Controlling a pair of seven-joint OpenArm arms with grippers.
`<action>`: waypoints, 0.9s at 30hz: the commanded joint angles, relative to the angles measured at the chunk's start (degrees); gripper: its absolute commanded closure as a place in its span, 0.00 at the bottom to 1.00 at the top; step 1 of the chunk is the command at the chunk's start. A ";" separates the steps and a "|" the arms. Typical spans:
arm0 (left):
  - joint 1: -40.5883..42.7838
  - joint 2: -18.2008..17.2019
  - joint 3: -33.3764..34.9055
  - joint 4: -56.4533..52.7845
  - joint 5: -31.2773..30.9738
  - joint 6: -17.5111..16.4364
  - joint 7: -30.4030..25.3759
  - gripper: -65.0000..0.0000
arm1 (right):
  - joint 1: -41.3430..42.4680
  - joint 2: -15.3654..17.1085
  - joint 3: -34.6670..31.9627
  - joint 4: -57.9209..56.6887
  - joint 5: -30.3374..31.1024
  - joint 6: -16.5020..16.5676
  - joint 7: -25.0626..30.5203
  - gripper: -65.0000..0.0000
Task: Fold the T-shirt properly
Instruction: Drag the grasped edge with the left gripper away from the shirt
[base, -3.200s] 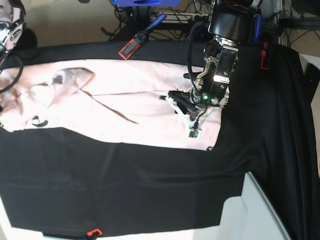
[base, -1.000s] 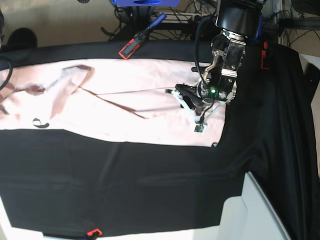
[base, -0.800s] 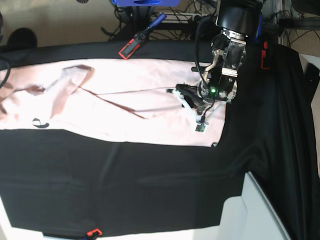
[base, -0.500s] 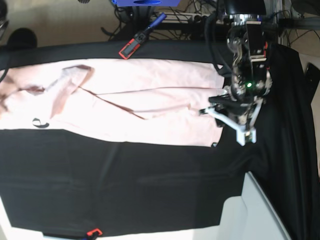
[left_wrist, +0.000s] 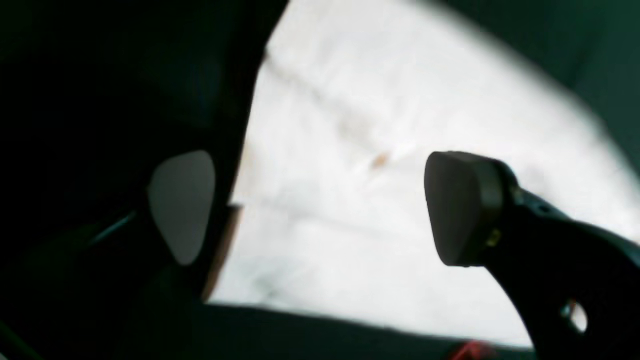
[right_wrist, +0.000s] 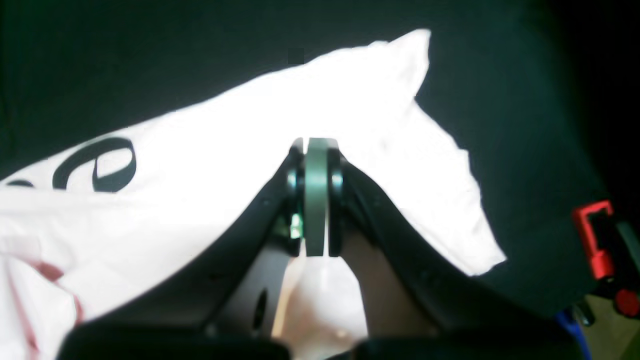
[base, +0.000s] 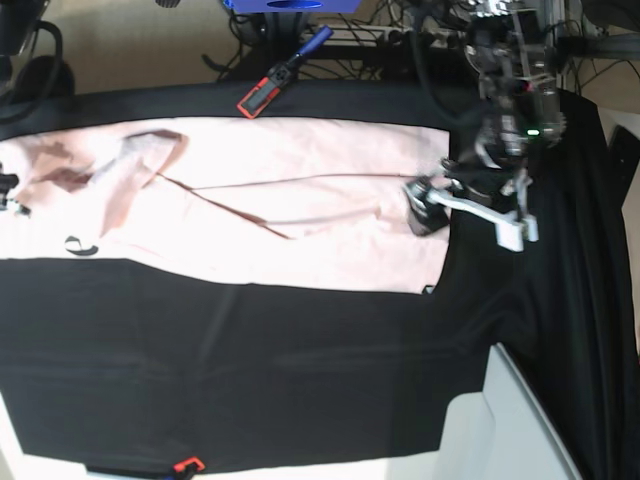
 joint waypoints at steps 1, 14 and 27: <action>0.00 -1.49 -1.30 -0.56 -3.37 -0.33 -0.35 0.00 | 0.43 1.17 0.50 1.02 0.28 -0.20 1.36 1.00; -1.85 -7.55 -4.82 -13.92 -15.33 -14.05 -0.44 0.00 | -0.18 0.46 0.58 1.11 0.28 -0.20 1.27 1.00; -6.42 -6.85 -4.73 -22.27 -9.09 -14.05 -0.44 0.00 | -0.45 0.46 0.58 1.11 0.28 -0.20 1.27 1.00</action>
